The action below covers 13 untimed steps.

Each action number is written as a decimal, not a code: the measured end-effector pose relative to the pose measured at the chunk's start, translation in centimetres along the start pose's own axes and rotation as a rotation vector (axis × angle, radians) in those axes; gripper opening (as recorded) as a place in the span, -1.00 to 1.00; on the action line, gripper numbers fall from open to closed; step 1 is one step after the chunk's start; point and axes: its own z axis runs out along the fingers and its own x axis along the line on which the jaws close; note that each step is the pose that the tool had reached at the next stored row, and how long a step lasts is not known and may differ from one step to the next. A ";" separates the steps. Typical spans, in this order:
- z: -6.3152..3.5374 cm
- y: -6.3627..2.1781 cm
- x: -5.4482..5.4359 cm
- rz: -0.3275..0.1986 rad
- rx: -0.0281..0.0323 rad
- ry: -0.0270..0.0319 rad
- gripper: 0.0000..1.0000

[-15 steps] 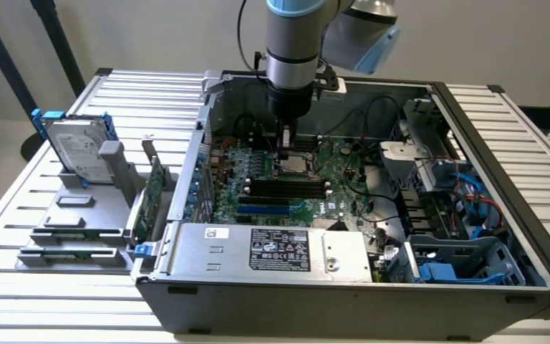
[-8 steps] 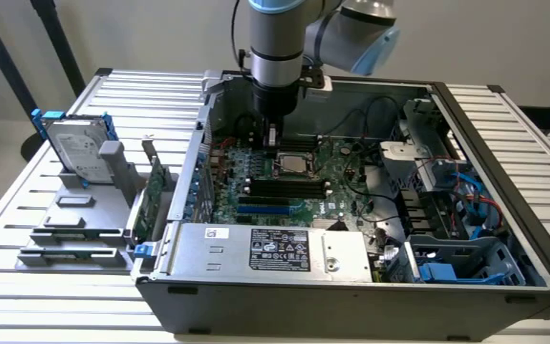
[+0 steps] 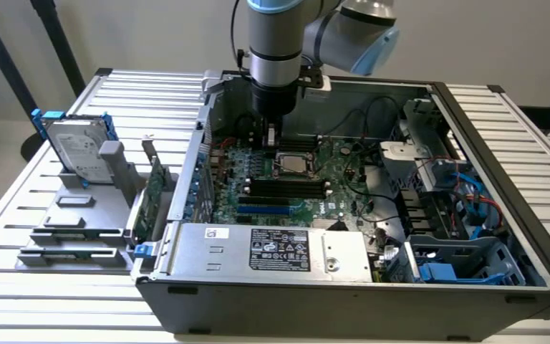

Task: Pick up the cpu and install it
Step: 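Close the cpu cover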

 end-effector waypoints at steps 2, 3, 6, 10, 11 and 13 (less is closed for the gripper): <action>0.00 0.00 0.0 0.000 -0.0003 0.0001 -0.79; 0.00 0.00 0.0 -0.001 -0.0004 0.0000 -0.79; 0.00 0.00 0.0 -0.001 -0.0005 0.0001 -0.79; -0.01 0.53 0.0 -0.001 -0.0005 0.0003 -0.79; -0.02 0.96 0.0 -0.001 -0.0004 0.0007 -0.79; -0.13 1.87 -0.1 -0.001 -0.0003 0.0017 -0.79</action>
